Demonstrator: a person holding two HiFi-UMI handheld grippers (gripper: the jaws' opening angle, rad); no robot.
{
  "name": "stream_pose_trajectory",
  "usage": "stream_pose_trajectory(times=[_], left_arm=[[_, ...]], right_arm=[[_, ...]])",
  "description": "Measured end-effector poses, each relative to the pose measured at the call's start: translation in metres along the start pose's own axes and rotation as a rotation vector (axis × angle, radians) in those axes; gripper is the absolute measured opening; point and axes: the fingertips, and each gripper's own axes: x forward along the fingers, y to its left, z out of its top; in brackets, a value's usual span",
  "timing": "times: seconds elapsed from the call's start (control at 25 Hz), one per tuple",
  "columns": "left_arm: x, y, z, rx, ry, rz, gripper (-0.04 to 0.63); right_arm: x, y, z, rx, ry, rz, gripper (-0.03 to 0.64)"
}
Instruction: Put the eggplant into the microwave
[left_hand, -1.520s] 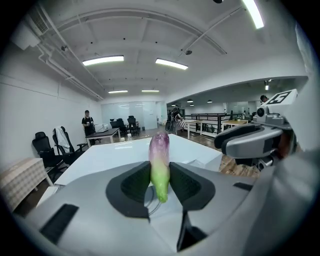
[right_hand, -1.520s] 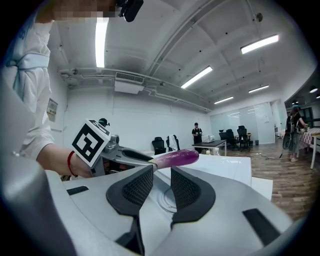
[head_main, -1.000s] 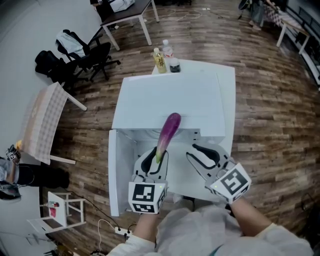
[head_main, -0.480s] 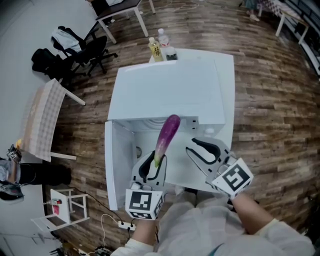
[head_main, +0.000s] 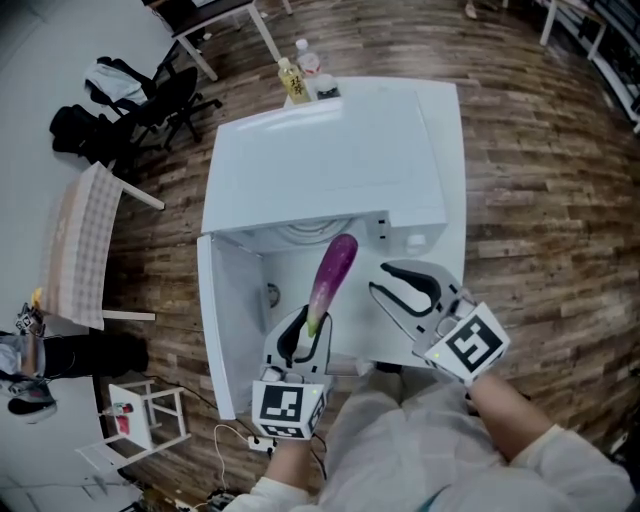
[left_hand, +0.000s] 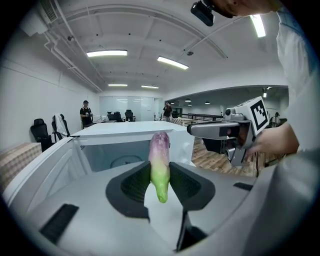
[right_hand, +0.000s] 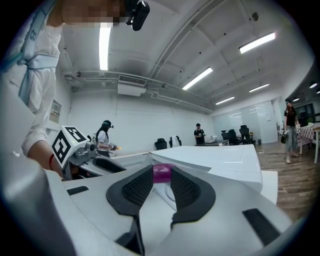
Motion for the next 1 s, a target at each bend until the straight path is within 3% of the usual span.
stream_pose_trajectory(times=[1.0], left_arm=[[0.096,0.065,-0.057,0.122,0.090,-0.049,0.120]], right_arm=[[0.012,-0.011,-0.029,0.005,-0.041,-0.100,0.110]])
